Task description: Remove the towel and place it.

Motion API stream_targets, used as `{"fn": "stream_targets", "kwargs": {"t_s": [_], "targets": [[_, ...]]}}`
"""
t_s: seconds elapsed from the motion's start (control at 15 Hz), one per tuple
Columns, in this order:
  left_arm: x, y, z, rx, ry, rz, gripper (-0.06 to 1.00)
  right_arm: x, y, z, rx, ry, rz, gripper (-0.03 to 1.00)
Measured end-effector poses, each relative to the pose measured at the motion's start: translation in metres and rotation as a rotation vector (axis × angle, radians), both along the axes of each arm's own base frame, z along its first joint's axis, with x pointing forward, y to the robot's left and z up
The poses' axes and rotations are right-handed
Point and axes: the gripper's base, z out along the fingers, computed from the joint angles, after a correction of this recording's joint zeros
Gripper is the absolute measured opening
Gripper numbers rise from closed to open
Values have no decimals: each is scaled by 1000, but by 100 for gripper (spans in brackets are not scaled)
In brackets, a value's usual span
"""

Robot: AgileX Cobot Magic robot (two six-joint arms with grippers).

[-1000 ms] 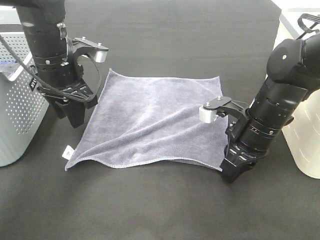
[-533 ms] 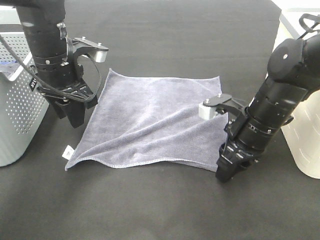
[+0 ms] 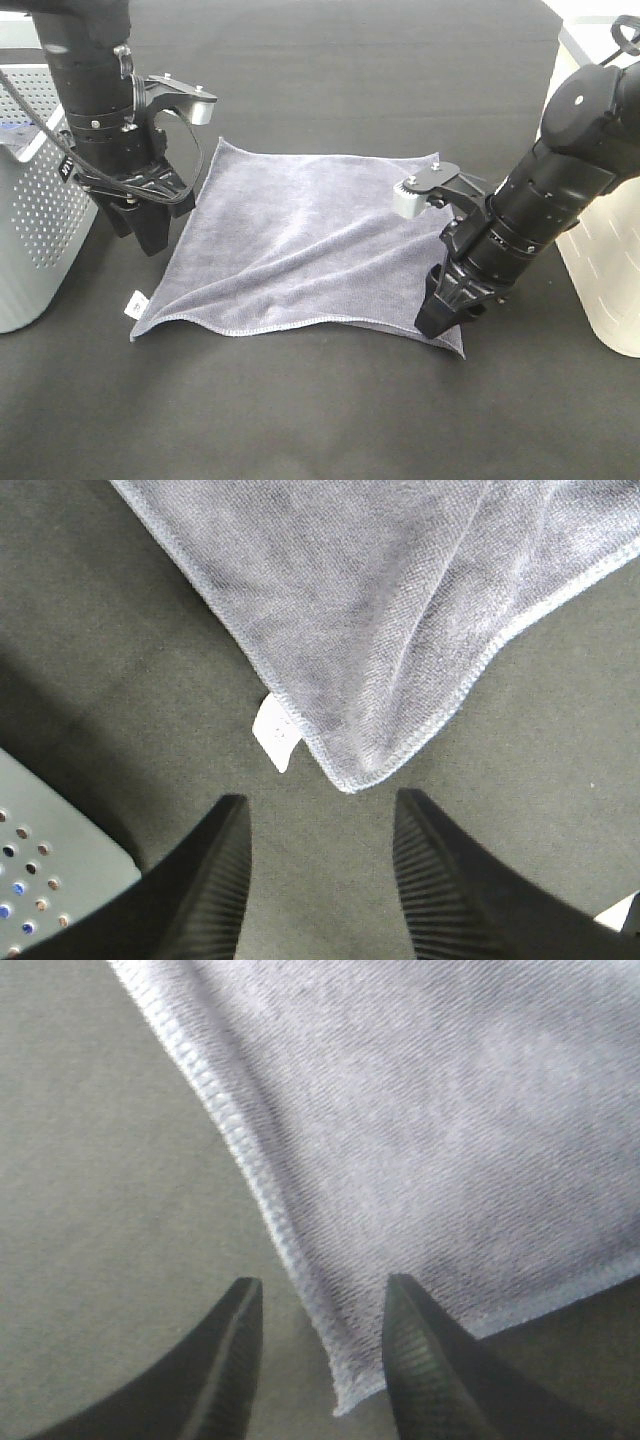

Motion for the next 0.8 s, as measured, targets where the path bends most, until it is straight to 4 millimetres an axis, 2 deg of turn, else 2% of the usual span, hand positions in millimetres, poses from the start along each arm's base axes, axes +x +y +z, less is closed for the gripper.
{"fn": "stream_targets", "kwargs": {"t_s": [0.13, 0.53, 0.8], "targets": [[0, 0, 0, 0, 0, 0, 43, -1, 1, -11, 1, 46, -11, 40], [0, 0, 0, 0, 0, 0, 43, -7, -1, -23, -12, 77, -14, 38], [0, 0, 0, 0, 0, 0, 43, -7, -2, -24, -14, 73, -5, 15]]}}
